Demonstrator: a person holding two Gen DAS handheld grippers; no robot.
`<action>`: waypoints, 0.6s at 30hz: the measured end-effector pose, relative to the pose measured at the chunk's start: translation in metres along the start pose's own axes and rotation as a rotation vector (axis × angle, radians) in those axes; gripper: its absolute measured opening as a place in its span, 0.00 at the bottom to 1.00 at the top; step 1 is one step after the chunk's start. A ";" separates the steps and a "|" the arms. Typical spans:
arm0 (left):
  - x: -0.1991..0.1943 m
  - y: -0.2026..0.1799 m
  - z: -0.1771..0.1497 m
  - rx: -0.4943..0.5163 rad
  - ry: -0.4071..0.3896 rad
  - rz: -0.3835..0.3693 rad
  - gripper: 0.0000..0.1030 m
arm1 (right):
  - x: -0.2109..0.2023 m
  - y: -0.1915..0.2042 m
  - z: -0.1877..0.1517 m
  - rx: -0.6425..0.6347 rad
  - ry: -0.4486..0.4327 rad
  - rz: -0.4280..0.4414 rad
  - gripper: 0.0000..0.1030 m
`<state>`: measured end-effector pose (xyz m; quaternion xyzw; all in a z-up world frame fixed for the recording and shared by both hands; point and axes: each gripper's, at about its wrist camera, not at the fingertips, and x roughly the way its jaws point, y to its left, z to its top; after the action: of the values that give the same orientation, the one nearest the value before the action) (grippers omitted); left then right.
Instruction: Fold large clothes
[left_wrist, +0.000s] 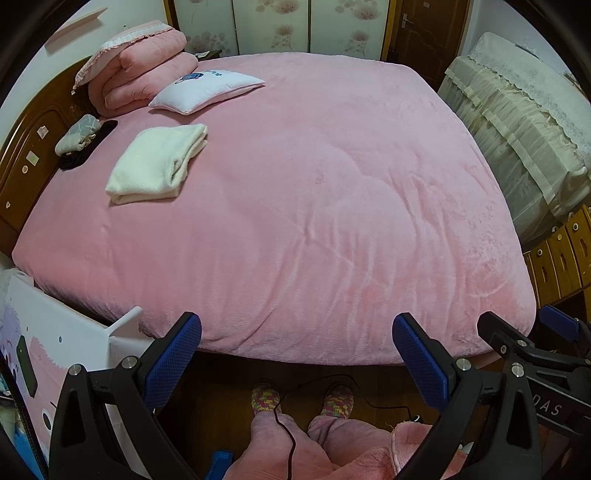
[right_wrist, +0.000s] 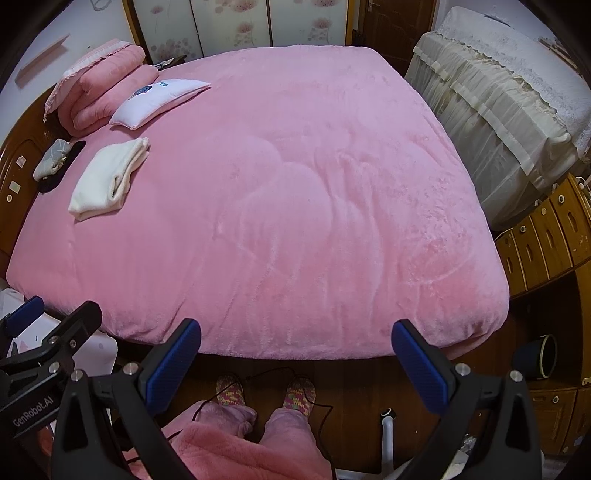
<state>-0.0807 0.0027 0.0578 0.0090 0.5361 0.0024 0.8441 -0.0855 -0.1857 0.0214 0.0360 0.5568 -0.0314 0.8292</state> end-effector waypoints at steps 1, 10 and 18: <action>0.000 -0.002 0.000 0.000 0.001 0.002 0.99 | 0.000 -0.001 0.000 0.002 0.000 0.001 1.00; 0.004 -0.005 -0.001 0.007 0.014 0.014 0.99 | 0.007 -0.005 0.003 0.012 0.012 0.018 1.00; 0.007 -0.004 0.004 0.012 0.020 0.021 0.99 | 0.009 -0.011 0.005 0.007 0.021 0.030 1.00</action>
<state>-0.0739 -0.0012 0.0535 0.0195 0.5441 0.0081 0.8387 -0.0786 -0.1976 0.0152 0.0479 0.5646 -0.0205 0.8237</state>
